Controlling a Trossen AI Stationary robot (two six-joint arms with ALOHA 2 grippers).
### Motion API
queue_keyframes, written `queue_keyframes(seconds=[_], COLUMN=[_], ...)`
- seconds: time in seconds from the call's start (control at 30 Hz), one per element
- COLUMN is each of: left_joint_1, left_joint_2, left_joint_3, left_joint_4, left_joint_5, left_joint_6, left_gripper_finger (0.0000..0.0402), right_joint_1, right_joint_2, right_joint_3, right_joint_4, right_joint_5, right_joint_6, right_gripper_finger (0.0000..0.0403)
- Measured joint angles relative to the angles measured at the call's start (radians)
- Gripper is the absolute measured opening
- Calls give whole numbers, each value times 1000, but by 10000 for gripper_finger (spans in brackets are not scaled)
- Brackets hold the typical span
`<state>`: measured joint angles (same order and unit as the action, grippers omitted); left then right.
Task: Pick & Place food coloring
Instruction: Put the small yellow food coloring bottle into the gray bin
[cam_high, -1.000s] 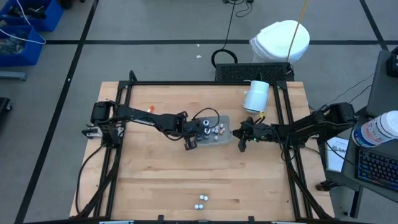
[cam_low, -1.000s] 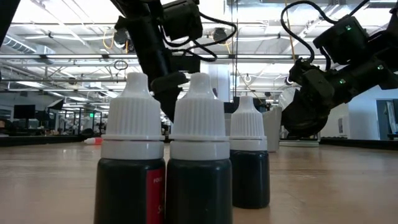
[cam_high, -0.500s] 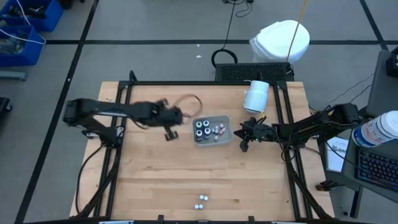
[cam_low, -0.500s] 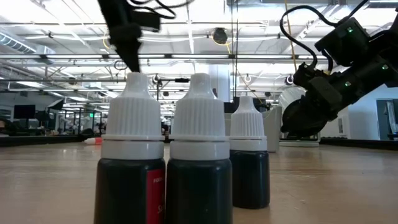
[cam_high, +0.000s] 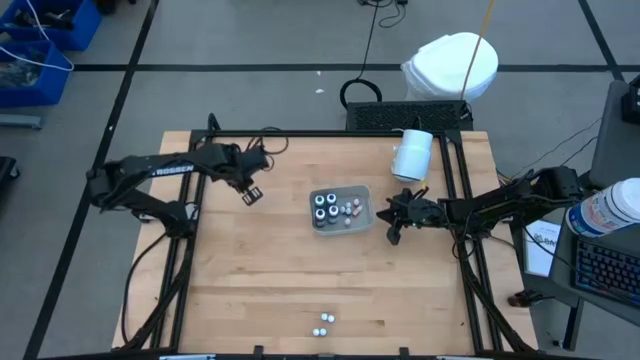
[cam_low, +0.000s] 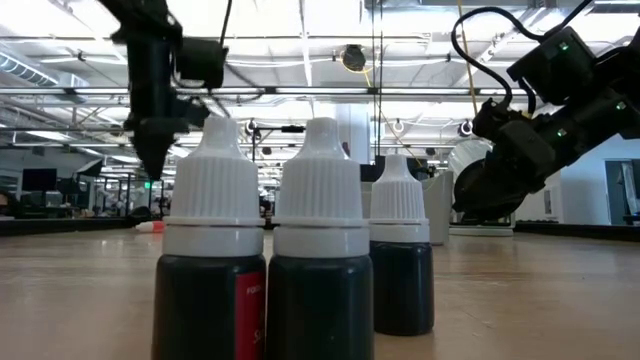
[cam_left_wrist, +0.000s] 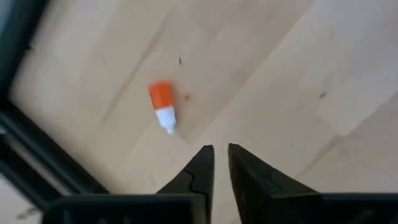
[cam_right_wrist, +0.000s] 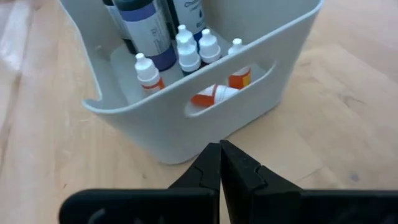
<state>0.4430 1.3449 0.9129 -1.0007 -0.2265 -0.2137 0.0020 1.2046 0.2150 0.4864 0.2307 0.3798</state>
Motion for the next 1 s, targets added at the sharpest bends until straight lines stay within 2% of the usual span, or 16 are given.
queue_keyframes(seconds=[0.2,0.37,0.67,1.0], left_joint_1=[120,160,167,286], left_joint_2=[-2,-1,-1,108], left_joint_3=[-59,-78,-110,-113], left_joint_4=[102,145,190,245], left_joint_5=[23,148,70,122], left_joint_6=[32,97,107,167], left_gripper_finger=[133,185,216,241], right_joint_1=[0,0,0,0], right_joint_2=[0,0,0,0], right_joint_3=[0,0,0,0], right_joint_4=[8,10,10,10], right_joint_5=[1,1,0,0], right_joint_6=[-21,-29,-23,-14], right_gripper_finger=[0,0,0,0])
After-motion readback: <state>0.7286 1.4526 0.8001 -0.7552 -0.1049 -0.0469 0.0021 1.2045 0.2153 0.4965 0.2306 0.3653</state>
